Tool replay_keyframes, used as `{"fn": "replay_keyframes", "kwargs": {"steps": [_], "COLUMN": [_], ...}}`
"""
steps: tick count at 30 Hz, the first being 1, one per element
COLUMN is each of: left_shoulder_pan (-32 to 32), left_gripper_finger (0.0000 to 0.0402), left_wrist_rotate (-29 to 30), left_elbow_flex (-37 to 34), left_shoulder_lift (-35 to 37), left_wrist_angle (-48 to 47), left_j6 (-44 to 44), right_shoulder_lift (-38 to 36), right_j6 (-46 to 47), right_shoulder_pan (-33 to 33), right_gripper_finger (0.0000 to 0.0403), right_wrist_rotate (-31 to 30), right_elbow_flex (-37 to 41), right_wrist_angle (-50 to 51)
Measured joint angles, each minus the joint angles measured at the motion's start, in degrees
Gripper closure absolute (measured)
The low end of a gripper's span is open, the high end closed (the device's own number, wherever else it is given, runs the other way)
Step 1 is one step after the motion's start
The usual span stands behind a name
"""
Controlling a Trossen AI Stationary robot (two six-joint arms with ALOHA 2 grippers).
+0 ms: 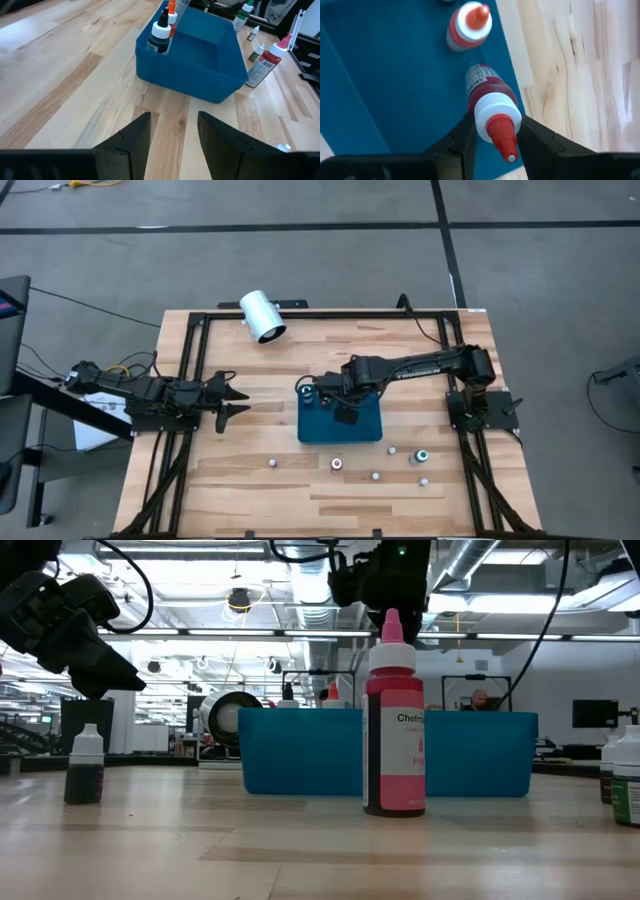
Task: Pick & Place food coloring
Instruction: Put the large red food coloring bottle into the blue bin
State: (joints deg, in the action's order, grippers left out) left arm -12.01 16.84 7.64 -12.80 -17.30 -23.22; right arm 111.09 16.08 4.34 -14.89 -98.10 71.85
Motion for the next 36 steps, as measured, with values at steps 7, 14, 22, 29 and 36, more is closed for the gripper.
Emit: {"fn": "replay_keyframes", "kwargs": {"steps": [7, 14, 22, 29, 36], "left_shoulder_pan": [0.0, 0.0, 0.0, 0.0, 0.0], "left_gripper_finger": [0.0248, 0.0248, 0.0248, 0.0248, 0.0248], "left_wrist_rotate": [0.0, 0.0, 0.0, 0.0, 0.1], "left_elbow_flex": [0.0, 0.0, 0.0, 0.0, 0.0], "left_shoulder_lift": [0.0, 0.0, 0.0, 0.0, 0.0], "left_wrist_angle": [0.0, 0.0, 0.0, 0.0, 0.0], "left_j6": [0.0, -0.1, -0.4, -0.4, -0.4], "right_shoulder_lift": [0.0, 0.8, 0.8, 0.8, 0.8], "right_j6": [-1.8, -4.0, -4.6, -4.6, -6.0], "right_shoulder_pan": [-0.7, -1.9, -3.0, -3.6, -3.7], "right_gripper_finger": [0.0288, 0.0289, 0.0289, 0.0289, 0.0289], "right_wrist_rotate": [1.9, 3.7, 4.9, 7.6, 9.4], "right_elbow_flex": [3.9, 6.4, 7.1, 7.1, 7.1], "right_wrist_angle": [-4.6, -7.8, -9.2, -10.5, -11.1]}}
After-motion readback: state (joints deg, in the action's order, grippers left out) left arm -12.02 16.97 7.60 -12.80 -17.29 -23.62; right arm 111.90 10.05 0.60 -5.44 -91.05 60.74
